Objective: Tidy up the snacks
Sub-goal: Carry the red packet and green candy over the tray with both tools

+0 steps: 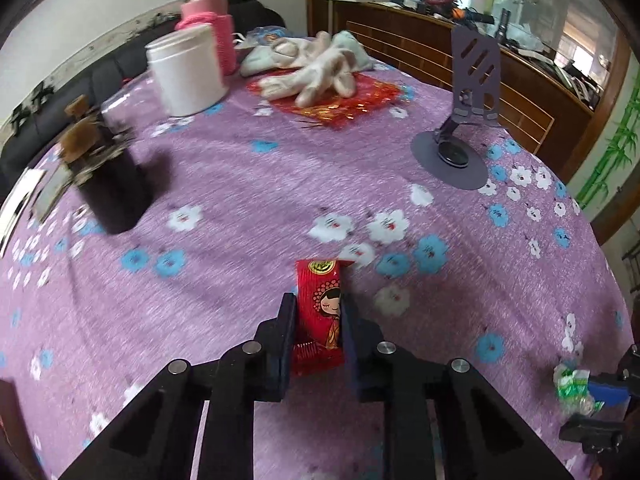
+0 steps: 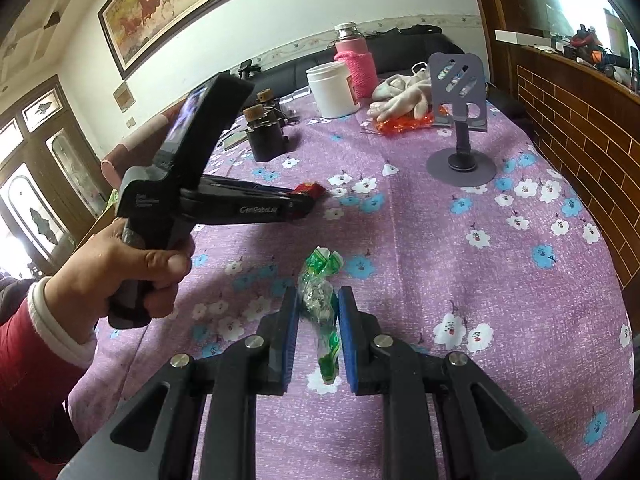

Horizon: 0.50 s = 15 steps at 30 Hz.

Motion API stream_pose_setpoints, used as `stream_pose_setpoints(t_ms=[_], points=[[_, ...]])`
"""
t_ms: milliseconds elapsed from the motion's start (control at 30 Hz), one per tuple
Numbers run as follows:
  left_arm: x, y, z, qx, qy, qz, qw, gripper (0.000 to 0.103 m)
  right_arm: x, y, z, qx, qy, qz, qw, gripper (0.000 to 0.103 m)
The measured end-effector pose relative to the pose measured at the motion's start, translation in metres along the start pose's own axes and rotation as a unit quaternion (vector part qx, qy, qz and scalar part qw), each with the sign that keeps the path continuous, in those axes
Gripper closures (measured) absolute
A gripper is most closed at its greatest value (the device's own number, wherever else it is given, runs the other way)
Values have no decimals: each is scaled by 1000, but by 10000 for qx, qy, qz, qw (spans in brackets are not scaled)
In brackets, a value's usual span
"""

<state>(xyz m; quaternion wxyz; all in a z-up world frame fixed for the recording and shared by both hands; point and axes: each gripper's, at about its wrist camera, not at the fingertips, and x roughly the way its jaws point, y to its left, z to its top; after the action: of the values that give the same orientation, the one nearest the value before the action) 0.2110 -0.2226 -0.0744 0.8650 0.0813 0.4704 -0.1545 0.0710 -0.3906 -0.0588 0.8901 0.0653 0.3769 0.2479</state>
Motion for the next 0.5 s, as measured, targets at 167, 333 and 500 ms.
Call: stream_pose_setpoints(t_ms=[167,333,500], points=[[-22,14,-16,-251,-140,49,9996,83,-1,11,0,-58,-28,52,10000,84],[-48,32,-37,-502,-341,294,9977,83,1,25,0,-157,-14,126,9998,84],[-70,54,-61,-779,-448,559,9944,82,7,42,-1,-265,26,226,9994,84]])
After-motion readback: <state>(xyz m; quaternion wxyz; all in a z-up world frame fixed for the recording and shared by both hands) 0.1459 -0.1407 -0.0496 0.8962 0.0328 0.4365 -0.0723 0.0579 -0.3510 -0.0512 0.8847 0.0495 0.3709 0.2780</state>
